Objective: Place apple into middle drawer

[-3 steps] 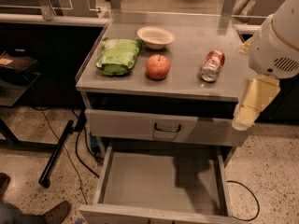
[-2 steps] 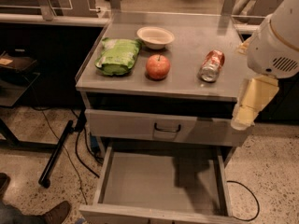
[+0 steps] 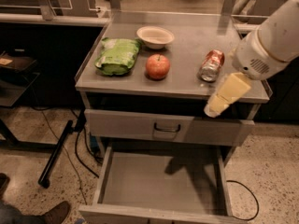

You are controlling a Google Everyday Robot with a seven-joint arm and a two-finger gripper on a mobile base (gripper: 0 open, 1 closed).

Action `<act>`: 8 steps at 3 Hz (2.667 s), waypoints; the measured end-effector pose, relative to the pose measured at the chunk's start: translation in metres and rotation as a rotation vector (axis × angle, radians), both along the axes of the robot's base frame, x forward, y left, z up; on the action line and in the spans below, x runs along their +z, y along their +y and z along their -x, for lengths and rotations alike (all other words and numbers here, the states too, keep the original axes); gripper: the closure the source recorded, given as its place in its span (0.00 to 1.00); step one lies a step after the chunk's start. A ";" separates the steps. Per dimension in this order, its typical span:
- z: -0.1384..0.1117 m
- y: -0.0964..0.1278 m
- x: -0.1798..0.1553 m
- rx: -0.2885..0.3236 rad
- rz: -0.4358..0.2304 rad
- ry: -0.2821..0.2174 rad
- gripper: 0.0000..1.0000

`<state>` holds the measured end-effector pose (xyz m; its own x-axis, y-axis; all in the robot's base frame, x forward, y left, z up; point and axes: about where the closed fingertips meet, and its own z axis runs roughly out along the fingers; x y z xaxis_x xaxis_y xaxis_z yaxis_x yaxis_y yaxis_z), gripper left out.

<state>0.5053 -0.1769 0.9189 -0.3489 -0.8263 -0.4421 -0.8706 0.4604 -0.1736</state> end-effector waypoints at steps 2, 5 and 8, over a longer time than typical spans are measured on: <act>-0.027 0.016 -0.016 -0.036 -0.073 0.011 0.00; -0.076 0.090 -0.029 0.006 -0.239 -0.050 0.00; -0.111 0.137 -0.055 0.072 -0.336 -0.025 0.00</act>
Offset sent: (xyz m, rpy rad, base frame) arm 0.0233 0.0145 -0.0135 0.0636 0.0091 -0.0306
